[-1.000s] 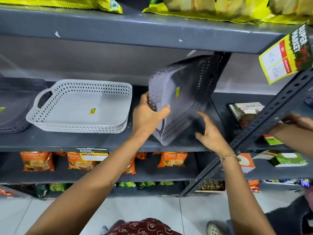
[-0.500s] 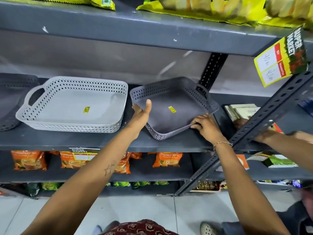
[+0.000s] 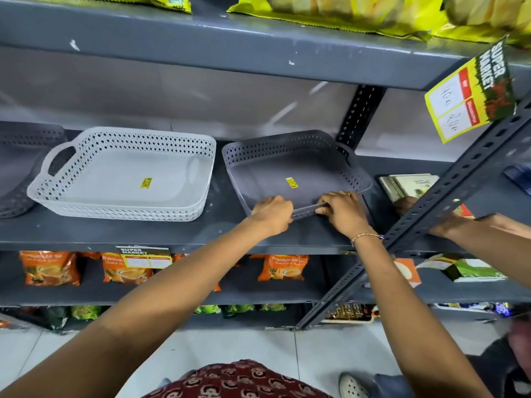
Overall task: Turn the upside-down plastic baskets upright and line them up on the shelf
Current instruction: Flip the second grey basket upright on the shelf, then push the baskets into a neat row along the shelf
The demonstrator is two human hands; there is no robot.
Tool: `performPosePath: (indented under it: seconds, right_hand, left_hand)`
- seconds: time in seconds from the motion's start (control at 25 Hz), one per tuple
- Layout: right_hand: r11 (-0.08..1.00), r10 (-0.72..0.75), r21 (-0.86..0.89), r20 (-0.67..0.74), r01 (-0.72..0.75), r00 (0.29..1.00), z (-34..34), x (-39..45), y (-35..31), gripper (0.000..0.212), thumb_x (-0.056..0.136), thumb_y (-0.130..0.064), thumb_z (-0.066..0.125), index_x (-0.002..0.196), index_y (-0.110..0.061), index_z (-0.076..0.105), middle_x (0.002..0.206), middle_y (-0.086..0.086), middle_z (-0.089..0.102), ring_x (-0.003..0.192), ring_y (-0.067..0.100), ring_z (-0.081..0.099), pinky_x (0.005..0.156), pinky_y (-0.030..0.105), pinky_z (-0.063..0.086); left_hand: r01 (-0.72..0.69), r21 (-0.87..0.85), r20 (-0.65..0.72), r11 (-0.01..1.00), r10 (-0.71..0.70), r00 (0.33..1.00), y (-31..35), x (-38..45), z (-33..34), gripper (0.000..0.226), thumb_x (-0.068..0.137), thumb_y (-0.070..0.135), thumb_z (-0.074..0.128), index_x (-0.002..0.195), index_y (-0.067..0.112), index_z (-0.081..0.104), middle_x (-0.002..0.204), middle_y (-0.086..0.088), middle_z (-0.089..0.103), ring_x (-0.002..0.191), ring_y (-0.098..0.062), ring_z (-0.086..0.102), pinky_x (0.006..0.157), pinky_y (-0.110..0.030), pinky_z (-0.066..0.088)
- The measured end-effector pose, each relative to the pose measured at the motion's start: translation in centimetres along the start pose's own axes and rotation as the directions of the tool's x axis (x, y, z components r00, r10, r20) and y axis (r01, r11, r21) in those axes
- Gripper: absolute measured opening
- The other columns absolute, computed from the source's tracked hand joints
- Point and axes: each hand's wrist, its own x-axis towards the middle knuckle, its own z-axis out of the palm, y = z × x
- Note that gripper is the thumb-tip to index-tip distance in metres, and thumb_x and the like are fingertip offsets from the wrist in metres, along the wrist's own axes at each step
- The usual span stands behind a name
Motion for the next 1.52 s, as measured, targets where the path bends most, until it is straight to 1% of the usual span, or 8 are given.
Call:
performPosePath:
  seconds: [0.24,0.52,0.6,0.72,0.84,1.08,1.2,1.52]
  right_hand:
    - [0.996,0.058,0.083,-0.226,-0.04,0.972,2.4,-2.6,-5.7,0.027,0.083,-0.036,0.062,0.081,-0.01,0.067,0.083,0.011,0.075,0.084,0.033,0.065,0.079,0.037,0.041]
    - [0.996,0.024,0.088,-0.194,-0.007,0.981,1.8,-2.5,-5.3,0.032,0.084,-0.04,0.059,0.087,-0.009,0.067,0.088,0.011,0.074,0.089,0.034,0.064,0.081,0.038,0.04]
    - [0.998,0.017,0.06,-0.107,-0.011,0.994,1.5,-2.5,-5.2,0.035,0.084,-0.046,0.057,0.096,-0.014,0.066,0.095,0.008,0.074,0.096,0.031,0.062,0.085,0.037,0.038]
    - [0.993,-0.018,0.113,0.021,0.015,1.0,0.4,-2.0,-5.7,0.041,0.082,-0.051,0.059,0.109,-0.021,0.062,0.108,0.002,0.071,0.106,0.025,0.06,0.091,0.037,0.036]
    - [0.985,-0.105,0.148,0.114,0.088,0.988,-0.1,-1.5,-7.9,0.043,0.083,-0.046,0.061,0.116,-0.018,0.058,0.118,0.005,0.067,0.111,0.027,0.058,0.095,0.039,0.04]
    - [0.996,-0.089,0.004,0.193,0.09,0.977,0.3,-0.5,-12.5,0.04,0.088,-0.037,0.059,0.123,-0.019,0.053,0.116,0.014,0.066,0.11,0.034,0.06,0.089,0.042,0.049]
    - [0.994,-0.069,-0.075,0.2,0.085,0.977,0.3,-0.3,-13.1,0.036,0.092,-0.031,0.054,0.126,-0.02,0.054,0.114,0.017,0.067,0.11,0.035,0.06,0.089,0.042,0.049]
    - [0.991,-0.062,-0.106,0.208,0.086,0.976,0.4,-0.7,-13.6,0.034,0.092,-0.023,0.052,0.126,-0.028,0.055,0.112,0.014,0.069,0.108,0.033,0.061,0.087,0.039,0.05]
  left_hand:
    - [0.048,0.112,-0.028,0.993,-0.045,0.999,-5.9,-0.8,0.1,0.03,0.089,0.018,0.061,0.115,0.005,0.063,0.112,-0.017,0.064,0.106,-0.033,0.06,0.096,-0.046,0.048]
    - [0.003,0.076,-0.023,0.997,-0.001,1.0,-6.0,-1.3,-0.2,0.022,0.091,0.022,0.059,0.103,0.005,0.063,0.109,-0.019,0.064,0.107,-0.033,0.058,0.089,-0.04,0.047]
    - [-0.014,0.021,-0.005,1.0,0.014,1.0,-6.6,-1.4,-0.2,0.035,0.091,0.03,0.059,0.118,0.009,0.059,0.12,-0.016,0.063,0.114,-0.032,0.057,0.093,-0.042,0.049]
    - [-0.047,-0.125,-0.066,0.991,0.039,0.997,-8.7,-2.5,-0.6,0.074,0.089,0.038,0.059,0.149,0.014,0.024,0.157,-0.009,0.026,0.146,-0.026,0.023,0.119,-0.041,0.023]
    - [0.042,-0.27,-0.145,0.962,-0.084,0.986,-12.7,-4.8,-2.1,0.091,0.088,0.047,0.057,0.151,0.006,0.005,0.162,-0.01,0.0,0.15,-0.024,0.0,0.123,-0.038,0.006]
    - [0.248,-0.297,0.193,0.922,-0.196,0.961,-19.7,-8.0,-1.6,0.065,0.082,0.04,0.069,0.138,0.02,0.045,0.138,-0.004,0.056,0.127,-0.025,0.05,0.105,-0.038,0.041]
    - [0.172,-0.127,0.135,0.977,-0.154,0.979,-19.8,-8.3,-1.7,0.035,0.083,0.025,0.068,0.118,0.023,0.064,0.125,-0.006,0.065,0.113,-0.028,0.058,0.089,-0.035,0.047]
    - [0.095,-0.011,0.053,0.995,-0.094,0.994,-18.1,-8.6,-0.9,0.042,0.091,0.021,0.056,0.133,0.023,0.054,0.128,-0.019,0.059,0.118,-0.035,0.054,0.09,-0.037,0.045]
